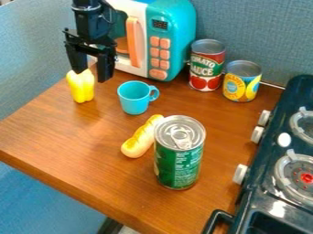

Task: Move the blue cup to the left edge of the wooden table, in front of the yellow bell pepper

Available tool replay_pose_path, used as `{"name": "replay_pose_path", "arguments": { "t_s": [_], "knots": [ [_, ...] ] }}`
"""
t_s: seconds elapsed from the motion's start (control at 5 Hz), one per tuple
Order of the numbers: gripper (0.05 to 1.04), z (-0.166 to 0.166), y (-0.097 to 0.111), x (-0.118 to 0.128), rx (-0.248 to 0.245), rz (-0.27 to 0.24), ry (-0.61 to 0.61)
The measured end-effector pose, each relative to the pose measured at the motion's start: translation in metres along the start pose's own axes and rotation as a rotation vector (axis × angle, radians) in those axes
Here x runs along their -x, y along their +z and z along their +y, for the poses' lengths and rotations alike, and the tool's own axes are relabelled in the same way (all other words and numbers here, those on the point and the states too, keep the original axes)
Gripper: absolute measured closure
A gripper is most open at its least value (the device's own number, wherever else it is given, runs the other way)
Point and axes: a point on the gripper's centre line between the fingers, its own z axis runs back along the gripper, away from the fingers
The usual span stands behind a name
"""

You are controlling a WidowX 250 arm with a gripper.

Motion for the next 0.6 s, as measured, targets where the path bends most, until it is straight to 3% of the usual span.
{"name": "replay_pose_path", "arguments": {
  "t_s": [0.2, 0.4, 0.6],
  "knots": [
    [0.083, -0.002, -0.016, 0.004, 0.014, 0.044, 0.015],
    [0.083, -0.004, -0.029, 0.000, 0.007, -0.011, 0.191],
    [0.083, -0.016, -0.029, -0.007, -0.029, -0.024, 0.277]
  ]
}}
